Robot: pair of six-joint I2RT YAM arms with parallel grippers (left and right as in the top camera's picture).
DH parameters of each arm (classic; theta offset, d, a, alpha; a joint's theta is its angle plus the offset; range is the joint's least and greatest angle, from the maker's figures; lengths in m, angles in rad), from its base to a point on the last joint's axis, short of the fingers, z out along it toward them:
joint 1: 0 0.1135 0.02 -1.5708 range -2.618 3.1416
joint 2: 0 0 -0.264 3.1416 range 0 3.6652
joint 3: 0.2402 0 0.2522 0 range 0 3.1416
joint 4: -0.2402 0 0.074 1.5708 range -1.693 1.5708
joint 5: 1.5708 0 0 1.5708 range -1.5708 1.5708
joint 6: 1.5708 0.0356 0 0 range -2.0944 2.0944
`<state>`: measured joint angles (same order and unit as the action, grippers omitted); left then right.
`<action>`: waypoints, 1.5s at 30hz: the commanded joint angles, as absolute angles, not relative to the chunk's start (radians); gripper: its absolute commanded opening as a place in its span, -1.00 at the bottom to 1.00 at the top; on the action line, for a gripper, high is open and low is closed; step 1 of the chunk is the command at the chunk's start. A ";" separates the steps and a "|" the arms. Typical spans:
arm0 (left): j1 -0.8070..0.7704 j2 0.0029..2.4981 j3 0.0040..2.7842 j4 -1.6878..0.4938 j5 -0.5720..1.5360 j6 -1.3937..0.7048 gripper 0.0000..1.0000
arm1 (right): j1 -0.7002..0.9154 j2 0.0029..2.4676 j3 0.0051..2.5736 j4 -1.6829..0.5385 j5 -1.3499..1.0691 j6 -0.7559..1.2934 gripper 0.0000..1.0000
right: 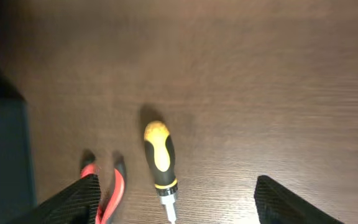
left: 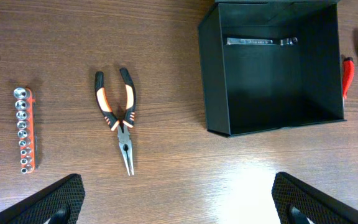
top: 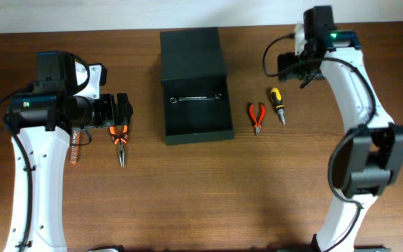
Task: Pack container
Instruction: 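Move the right gripper to the yellow-black screwdriver and lower, then grasp the screwdriver handle with the right gripper and lift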
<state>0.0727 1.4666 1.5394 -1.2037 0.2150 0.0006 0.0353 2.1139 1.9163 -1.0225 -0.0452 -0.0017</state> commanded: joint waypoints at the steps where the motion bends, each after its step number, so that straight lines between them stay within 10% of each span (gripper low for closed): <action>1: 0.075 1.476 1.553 -1.201 0.212 0.017 0.98 | 0.042 2.180 1.914 -1.043 -0.117 -0.084 0.44; 32: 0.075 1.476 1.553 -1.186 0.212 0.017 0.98 | 0.072 2.348 1.883 -1.130 -0.021 -0.099 0.00; 45: 0.075 1.476 1.553 -1.187 0.212 0.017 0.98 | 0.075 2.348 1.883 -1.131 -0.021 -0.097 -0.49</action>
